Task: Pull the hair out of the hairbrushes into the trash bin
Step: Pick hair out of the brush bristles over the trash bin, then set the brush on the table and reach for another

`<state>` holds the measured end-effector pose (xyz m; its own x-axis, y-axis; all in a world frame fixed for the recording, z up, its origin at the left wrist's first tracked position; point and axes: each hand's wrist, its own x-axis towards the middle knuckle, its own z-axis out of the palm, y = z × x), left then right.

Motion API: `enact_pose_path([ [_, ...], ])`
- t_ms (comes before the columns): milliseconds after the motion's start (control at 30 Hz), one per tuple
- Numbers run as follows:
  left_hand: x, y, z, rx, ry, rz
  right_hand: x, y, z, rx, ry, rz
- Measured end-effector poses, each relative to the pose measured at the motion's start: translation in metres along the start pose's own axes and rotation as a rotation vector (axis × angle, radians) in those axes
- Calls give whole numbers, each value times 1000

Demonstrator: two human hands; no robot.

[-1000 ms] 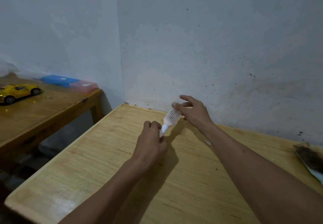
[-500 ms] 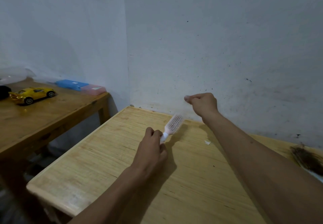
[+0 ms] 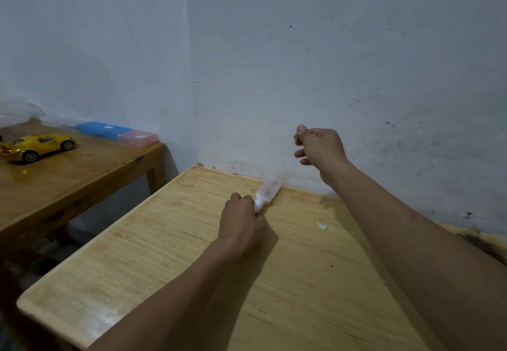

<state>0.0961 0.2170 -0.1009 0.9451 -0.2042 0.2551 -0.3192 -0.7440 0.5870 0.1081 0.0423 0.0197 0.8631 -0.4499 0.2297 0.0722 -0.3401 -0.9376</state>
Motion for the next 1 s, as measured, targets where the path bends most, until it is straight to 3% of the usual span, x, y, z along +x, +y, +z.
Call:
enact_pose_path([
  [400,12,-7,0,2,-61,-1,0,12,0,23,-178,83],
  [667,-21,-27,-40,-81,-74,-33,-47,-26,22,125,-480,92],
  [833,-72,-69,-91,201,-129,-25,-99,-63,70,148,-658,18],
  [1000,-119,-130,-152,426,-202,-280,-165,-96,125,61,-920,-68],
])
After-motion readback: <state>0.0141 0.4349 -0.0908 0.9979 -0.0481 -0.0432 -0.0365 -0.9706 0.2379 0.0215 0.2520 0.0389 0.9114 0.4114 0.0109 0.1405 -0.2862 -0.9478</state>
